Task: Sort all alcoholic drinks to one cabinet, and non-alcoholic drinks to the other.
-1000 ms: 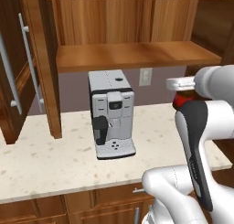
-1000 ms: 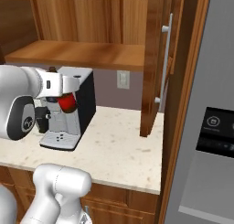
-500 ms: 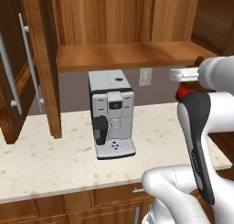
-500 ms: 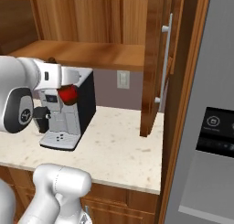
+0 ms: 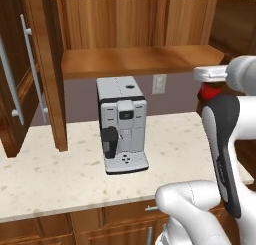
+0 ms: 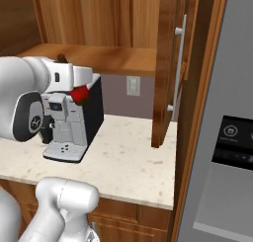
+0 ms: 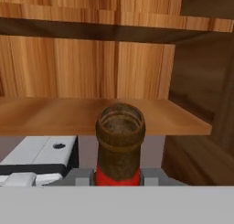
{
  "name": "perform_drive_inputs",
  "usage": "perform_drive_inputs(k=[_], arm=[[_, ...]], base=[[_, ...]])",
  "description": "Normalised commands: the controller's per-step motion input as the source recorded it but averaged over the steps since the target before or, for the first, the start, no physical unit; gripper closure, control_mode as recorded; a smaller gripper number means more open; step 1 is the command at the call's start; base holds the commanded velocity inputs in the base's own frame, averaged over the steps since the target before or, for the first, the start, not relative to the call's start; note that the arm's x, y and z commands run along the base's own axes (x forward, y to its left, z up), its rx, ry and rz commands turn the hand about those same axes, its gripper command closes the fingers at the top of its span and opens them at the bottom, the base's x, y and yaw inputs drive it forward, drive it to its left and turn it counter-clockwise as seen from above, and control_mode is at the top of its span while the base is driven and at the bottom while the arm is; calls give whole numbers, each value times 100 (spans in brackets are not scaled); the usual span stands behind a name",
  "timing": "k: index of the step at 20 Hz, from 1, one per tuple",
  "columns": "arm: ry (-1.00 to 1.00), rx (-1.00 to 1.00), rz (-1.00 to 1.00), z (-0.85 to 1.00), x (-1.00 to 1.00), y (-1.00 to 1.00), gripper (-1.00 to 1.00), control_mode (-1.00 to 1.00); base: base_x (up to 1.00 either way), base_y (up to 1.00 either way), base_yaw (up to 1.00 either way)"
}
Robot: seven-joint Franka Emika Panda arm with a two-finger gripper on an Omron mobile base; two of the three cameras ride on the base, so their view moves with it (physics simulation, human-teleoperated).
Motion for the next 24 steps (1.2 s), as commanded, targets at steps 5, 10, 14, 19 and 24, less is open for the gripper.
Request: perform_drive_inputs(k=[5,10,14,19,24], arm=[[-1,0,-1,24,2,-16,100,-100],[0,0,-3,24,8,-13,100,-100],[0,0,-3,19,12,-12,100,-100],[-3,0,-3,8,16,-11,100,-100],[-5,0,-2,0,22,-7,100,-100]], base=[[0,0,0],[0,0,0],[0,0,0],[0,0,0],[0,0,0]])
